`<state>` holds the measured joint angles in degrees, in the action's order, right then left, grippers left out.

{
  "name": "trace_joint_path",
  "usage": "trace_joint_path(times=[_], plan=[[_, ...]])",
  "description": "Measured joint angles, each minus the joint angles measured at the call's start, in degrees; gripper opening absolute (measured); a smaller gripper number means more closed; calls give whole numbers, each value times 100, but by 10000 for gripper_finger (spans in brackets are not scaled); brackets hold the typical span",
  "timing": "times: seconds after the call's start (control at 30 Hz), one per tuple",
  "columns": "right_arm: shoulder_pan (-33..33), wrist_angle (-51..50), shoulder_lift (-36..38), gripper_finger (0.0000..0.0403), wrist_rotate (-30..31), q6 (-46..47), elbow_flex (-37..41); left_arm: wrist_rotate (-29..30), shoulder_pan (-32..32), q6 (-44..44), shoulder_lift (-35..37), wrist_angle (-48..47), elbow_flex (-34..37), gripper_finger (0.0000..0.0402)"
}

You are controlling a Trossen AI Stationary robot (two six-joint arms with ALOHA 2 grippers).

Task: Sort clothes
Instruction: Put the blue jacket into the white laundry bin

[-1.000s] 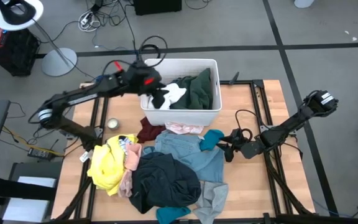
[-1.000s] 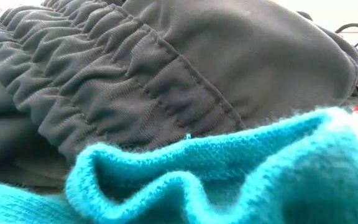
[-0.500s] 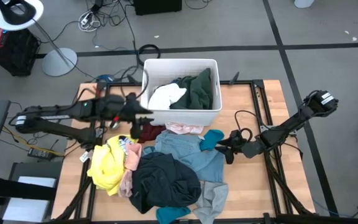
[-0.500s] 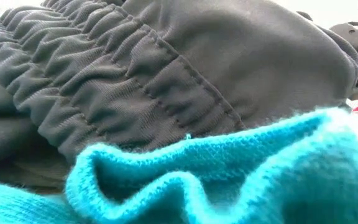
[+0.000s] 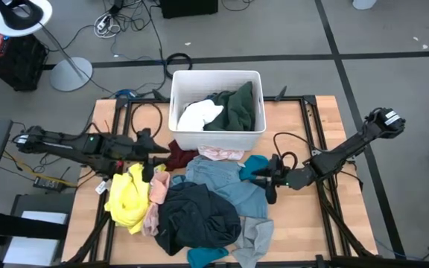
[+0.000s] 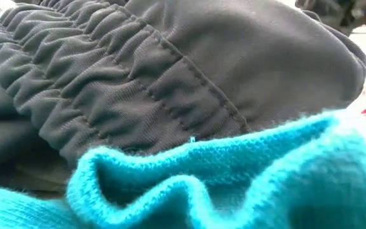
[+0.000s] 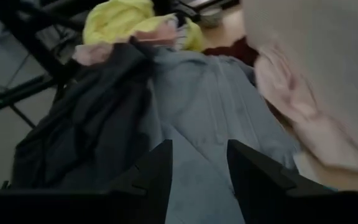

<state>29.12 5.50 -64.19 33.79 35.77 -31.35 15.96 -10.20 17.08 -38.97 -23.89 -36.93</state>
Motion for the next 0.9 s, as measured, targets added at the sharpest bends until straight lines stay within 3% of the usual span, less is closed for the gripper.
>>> trace_joint_path(times=[0.33,0.57,0.77,0.9], plan=[[-253,-1646,-1260,153,-219,-983,-1866,196,-187,138,38,24,423,156],[-456,-1753,-2357,152,-362,-1728,-3069,195,-187,-56,-9,-9,424,156],[-523,-2446,-3143,152,-363,-2140,-4174,137,-192,-120,-8,12,424,156],[-562,-2662,-3500,153,-369,-2164,-4739,-219,-192,-195,1,-9,424,156]])
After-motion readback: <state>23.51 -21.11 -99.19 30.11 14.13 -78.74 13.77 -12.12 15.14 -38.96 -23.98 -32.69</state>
